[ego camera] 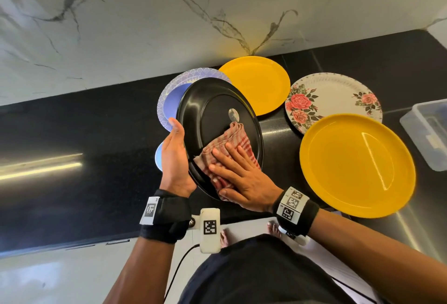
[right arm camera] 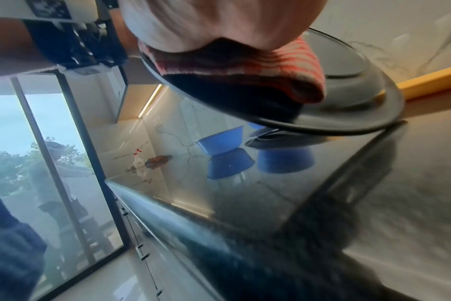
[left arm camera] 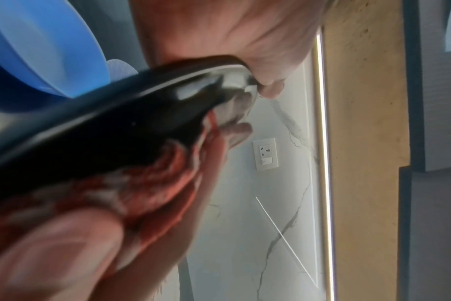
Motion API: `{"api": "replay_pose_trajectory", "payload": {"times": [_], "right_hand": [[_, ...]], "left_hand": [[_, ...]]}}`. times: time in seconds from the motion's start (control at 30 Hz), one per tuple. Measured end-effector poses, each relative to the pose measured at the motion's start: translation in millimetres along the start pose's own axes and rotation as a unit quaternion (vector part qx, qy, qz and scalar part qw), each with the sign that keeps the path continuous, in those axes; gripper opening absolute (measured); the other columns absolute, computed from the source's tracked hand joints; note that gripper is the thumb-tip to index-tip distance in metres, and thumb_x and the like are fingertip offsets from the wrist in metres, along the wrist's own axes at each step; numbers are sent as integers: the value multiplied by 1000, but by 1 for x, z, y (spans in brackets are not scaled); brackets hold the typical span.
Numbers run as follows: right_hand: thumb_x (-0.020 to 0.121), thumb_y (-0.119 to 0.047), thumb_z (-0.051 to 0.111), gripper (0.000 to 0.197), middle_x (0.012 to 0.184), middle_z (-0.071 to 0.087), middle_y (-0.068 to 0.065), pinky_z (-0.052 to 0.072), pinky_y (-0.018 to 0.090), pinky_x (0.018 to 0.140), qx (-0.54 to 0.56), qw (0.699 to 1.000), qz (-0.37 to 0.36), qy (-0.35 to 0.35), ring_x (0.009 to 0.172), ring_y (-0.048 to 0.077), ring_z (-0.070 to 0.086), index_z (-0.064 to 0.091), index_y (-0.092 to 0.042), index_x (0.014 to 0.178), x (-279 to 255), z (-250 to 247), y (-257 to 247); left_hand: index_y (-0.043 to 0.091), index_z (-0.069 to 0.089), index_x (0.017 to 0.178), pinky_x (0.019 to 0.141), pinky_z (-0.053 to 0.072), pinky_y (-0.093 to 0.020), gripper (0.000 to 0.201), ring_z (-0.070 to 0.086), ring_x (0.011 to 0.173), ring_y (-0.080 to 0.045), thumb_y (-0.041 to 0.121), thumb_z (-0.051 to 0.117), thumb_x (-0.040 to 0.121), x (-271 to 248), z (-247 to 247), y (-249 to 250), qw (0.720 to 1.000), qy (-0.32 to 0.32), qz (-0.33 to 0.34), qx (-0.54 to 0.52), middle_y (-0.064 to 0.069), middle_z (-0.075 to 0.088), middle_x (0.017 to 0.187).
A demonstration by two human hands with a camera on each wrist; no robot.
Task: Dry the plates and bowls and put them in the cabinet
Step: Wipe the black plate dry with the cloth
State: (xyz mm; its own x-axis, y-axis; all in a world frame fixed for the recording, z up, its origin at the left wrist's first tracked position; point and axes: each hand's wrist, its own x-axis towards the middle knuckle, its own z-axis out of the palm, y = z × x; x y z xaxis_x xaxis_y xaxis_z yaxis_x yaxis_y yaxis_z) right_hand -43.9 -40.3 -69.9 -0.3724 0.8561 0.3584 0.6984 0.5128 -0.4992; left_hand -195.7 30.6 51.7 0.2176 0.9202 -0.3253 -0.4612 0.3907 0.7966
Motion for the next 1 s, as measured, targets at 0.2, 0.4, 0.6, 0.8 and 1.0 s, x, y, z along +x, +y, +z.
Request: {"api": "replay_pose_trajectory", "payload": {"times": [0.2, 0.4, 0.6, 0.8, 1.0], "right_hand": [[105, -50, 30, 61, 168, -4, -12, -10, 44, 125, 48, 997, 59, 32, 156, 23, -7, 15, -27, 159, 17, -7, -17], [104, -41, 39, 60, 170, 3, -2, 3, 61, 123, 56, 991, 95, 82, 156, 27, -7, 21, -25, 159, 44, -9, -41], [103, -38, 42, 55, 167, 10, 1, 1, 56, 124, -10, 998, -3, 66, 156, 33, 0, 30, -23, 154, 20, -3, -21], [106, -43, 33, 51, 168, 2, -6, 1, 55, 125, -30, 999, -27, 29, 156, 31, 0, 26, -27, 155, 0, 1, -5], [106, -48, 29, 58, 169, -6, -10, -5, 46, 126, 13, 999, 43, -22, 156, 27, -5, 12, -31, 159, -21, 3, 6]], "left_hand": [[5, 48, 146, 117, 32, -63, 89, 52, 134, -46, 73, 52, 89, 0, 2, 1, 998, -33, -42, 14, -29, 53, 144], [-4, 61, 127, 103, 51, -56, 93, 71, 111, -37, 75, 37, 84, 1, 8, 2, 992, 1, 13, 124, -25, 71, 119], [14, 65, 121, 96, 50, -68, 61, 69, 107, -47, 65, 44, 96, 0, 10, 2, 995, 18, 8, 94, -28, 69, 119], [11, 63, 130, 95, 57, -49, 54, 70, 115, -29, 51, 36, 106, -1, 14, 6, 994, 27, 29, 99, -11, 73, 122], [9, 63, 131, 106, 50, -53, 57, 69, 117, -26, 53, 38, 104, 5, 8, 5, 992, 53, 31, 108, -9, 73, 123]]}}
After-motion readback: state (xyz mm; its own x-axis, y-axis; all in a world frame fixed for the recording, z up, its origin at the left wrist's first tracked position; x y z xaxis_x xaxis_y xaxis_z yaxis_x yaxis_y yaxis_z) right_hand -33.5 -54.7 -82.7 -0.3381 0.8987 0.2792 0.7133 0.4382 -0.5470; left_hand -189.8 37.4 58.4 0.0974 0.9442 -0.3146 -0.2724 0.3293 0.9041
